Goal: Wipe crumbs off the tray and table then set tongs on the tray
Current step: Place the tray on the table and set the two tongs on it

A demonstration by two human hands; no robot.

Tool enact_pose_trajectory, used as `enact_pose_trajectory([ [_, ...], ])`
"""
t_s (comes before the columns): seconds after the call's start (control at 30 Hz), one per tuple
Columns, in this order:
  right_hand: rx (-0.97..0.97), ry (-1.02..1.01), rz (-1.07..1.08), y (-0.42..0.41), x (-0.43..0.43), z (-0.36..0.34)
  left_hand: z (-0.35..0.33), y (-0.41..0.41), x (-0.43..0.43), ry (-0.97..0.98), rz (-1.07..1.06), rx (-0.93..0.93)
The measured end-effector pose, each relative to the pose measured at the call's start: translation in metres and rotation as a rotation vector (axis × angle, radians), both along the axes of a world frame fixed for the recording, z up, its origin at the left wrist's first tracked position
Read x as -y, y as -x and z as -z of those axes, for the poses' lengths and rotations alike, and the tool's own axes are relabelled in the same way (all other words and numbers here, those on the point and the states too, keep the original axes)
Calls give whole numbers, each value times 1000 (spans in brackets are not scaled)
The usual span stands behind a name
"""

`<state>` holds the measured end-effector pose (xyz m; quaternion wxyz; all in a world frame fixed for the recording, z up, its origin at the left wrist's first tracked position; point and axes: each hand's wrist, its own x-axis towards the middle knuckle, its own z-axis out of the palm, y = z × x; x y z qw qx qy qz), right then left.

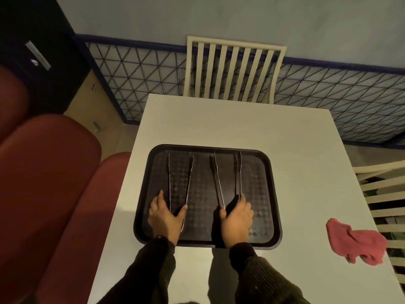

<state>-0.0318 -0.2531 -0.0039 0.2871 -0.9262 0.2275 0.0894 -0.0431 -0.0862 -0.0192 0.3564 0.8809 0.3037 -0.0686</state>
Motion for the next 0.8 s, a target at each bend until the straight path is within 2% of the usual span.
enact_pose_trajectory([
  [0.2,4,-3,70,9,-11,13,9,-3,1,-34,58,-67],
  [0.8,34,15,107,9,-7,18,14,-11,15,5,163,-58],
])
